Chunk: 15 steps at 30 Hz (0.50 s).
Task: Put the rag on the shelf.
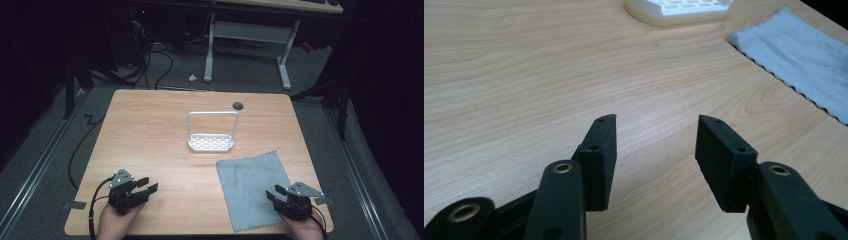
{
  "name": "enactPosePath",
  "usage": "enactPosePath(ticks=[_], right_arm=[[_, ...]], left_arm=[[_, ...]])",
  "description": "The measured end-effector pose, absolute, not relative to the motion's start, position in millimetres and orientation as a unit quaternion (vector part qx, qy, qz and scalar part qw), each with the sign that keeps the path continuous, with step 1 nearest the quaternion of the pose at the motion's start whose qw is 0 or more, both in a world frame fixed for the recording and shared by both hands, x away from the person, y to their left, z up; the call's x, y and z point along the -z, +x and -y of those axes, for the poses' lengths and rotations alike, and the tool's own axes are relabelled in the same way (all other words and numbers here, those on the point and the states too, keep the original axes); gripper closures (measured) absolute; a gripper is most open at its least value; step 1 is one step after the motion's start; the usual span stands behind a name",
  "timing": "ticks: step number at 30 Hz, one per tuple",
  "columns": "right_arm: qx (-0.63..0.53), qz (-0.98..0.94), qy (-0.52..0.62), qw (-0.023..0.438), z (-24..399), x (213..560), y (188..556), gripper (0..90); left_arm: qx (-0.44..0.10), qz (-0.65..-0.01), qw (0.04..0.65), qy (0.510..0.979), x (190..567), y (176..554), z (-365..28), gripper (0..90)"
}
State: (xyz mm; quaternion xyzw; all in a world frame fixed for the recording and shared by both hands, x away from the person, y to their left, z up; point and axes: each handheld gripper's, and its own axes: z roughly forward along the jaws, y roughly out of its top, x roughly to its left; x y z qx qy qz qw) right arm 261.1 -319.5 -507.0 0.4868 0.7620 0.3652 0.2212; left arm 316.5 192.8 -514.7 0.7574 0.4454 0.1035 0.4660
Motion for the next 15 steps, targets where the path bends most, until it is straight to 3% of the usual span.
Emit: enactPosePath(ticks=[15], right_arm=[[-0.363,-0.746,0.509,0.23,331.7,507.6,260.7,55.0]], left_arm=[[-0.113,-0.442,0.466,0.759,514.5,315.1,-191.4,49.5]])
